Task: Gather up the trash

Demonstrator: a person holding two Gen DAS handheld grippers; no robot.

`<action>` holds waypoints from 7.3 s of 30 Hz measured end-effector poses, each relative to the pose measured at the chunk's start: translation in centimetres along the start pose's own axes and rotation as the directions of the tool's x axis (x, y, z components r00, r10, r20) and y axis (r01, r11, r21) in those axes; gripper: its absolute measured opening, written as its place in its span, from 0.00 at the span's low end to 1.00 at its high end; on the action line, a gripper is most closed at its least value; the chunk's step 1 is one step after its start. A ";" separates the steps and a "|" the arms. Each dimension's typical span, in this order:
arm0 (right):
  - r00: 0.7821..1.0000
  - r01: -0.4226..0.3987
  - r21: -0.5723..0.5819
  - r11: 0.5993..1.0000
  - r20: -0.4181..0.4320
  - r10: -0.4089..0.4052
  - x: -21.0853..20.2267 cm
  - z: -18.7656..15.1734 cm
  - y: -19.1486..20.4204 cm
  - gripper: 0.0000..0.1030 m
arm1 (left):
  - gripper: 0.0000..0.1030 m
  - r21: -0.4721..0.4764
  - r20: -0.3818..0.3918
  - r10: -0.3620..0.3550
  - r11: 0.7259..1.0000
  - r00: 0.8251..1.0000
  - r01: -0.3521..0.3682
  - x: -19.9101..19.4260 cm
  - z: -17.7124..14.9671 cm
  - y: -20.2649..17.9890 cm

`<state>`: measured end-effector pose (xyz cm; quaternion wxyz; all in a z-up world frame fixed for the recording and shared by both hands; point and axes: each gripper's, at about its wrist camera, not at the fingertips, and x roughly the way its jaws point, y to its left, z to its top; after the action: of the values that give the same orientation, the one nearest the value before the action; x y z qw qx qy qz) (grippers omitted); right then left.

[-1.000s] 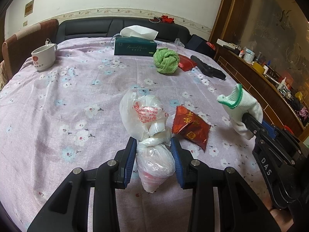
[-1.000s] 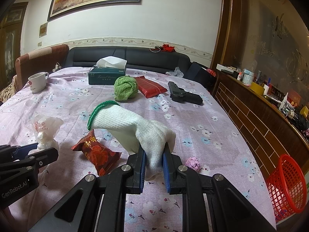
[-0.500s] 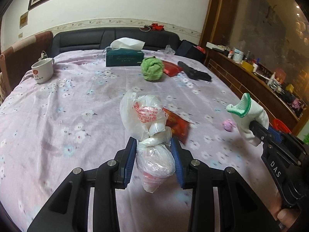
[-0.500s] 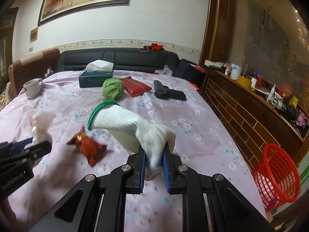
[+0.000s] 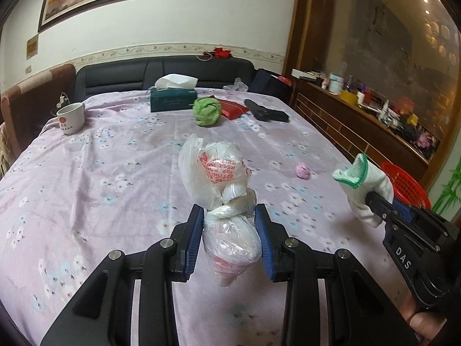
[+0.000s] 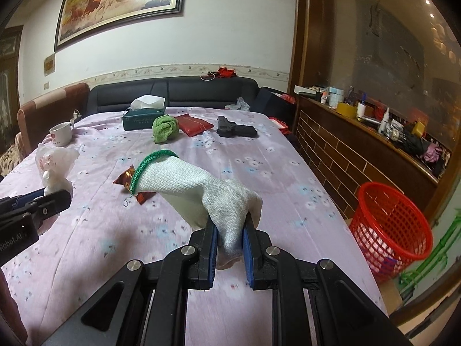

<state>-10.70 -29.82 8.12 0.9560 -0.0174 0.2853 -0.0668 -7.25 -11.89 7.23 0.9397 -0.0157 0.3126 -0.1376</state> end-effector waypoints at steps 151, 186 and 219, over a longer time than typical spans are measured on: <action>0.978 -0.199 -0.044 0.979 -0.073 0.195 13.6 4.7 1.7 0.24 | 0.52 -0.007 -0.062 0.112 0.994 0.992 -0.113 11.9 4.1 3.1; 0.999 0.031 0.440 0.898 -0.006 -0.031 -2.6 0.1 -26.9 0.25 | 0.53 0.238 -0.238 -0.426 0.846 0.873 0.477 7.1 6.1 -25.6; 0.932 0.357 0.306 0.883 -0.048 -0.360 -7.6 -1.4 -22.6 0.99 | 0.94 0.356 -0.095 -0.312 0.876 0.945 0.325 1.0 2.7 -20.5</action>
<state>-20.45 -51.17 12.65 0.9193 0.0800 0.2582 -0.2861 -9.96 -32.05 11.17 0.8849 0.1111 0.2909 -0.3463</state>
